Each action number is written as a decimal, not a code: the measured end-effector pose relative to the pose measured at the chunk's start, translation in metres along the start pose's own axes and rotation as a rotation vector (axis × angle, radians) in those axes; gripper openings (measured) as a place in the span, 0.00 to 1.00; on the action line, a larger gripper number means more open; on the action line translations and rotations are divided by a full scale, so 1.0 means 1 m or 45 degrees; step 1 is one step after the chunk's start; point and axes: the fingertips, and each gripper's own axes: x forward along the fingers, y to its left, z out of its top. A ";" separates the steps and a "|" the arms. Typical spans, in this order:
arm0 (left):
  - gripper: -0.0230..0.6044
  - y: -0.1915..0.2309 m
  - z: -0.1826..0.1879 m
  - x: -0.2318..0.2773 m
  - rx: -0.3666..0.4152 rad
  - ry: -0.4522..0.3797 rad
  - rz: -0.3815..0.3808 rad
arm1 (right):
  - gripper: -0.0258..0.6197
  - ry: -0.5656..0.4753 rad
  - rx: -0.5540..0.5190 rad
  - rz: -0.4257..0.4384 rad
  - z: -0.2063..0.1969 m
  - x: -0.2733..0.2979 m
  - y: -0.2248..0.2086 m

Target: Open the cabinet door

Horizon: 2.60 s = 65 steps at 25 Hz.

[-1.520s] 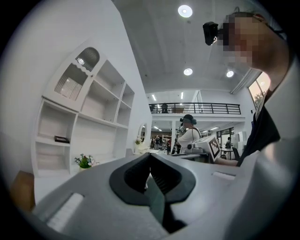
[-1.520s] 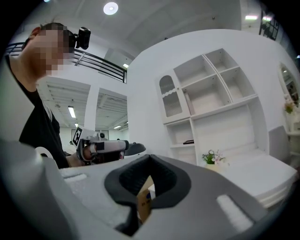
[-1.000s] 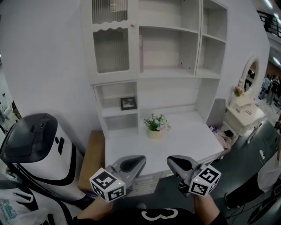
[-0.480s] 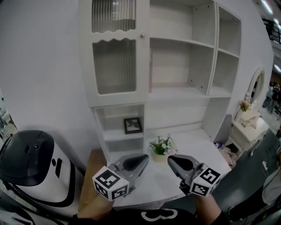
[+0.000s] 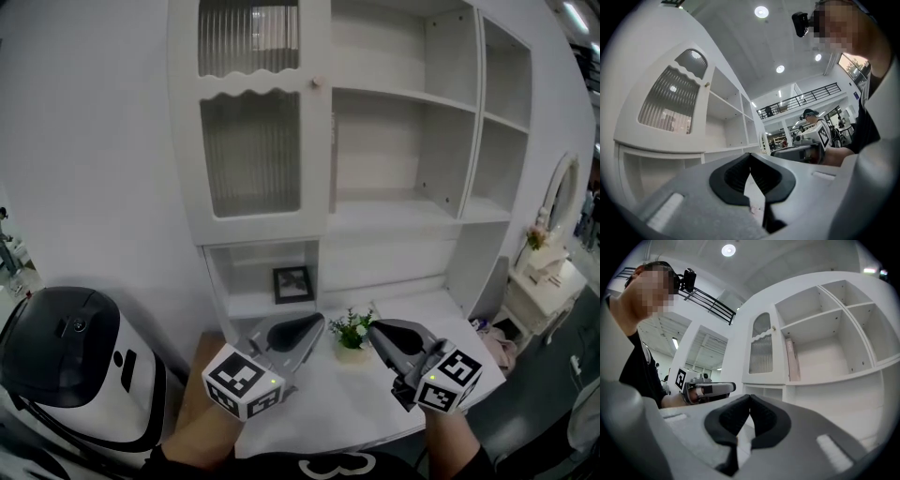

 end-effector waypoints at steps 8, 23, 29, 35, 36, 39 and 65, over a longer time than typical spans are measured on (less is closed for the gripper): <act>0.05 0.033 0.059 0.033 0.319 -0.065 0.126 | 0.04 -0.015 -0.063 0.092 0.028 0.014 -0.034; 0.15 0.114 0.209 0.103 0.808 -0.224 0.419 | 0.04 -0.062 -0.243 0.202 0.079 0.028 -0.078; 0.23 0.156 0.243 0.135 0.955 -0.153 0.542 | 0.04 -0.055 -0.226 0.187 0.069 0.032 -0.103; 0.28 0.186 0.265 0.154 1.027 -0.131 0.633 | 0.04 -0.049 -0.204 0.179 0.058 0.037 -0.123; 0.28 0.191 0.268 0.157 1.025 -0.131 0.649 | 0.04 -0.048 -0.206 0.176 0.057 0.038 -0.126; 0.28 0.201 0.273 0.166 1.003 -0.138 0.688 | 0.04 -0.059 -0.196 0.165 0.056 0.039 -0.136; 0.17 0.213 0.282 0.180 1.057 -0.067 0.735 | 0.04 -0.017 -0.144 0.211 0.040 0.056 -0.138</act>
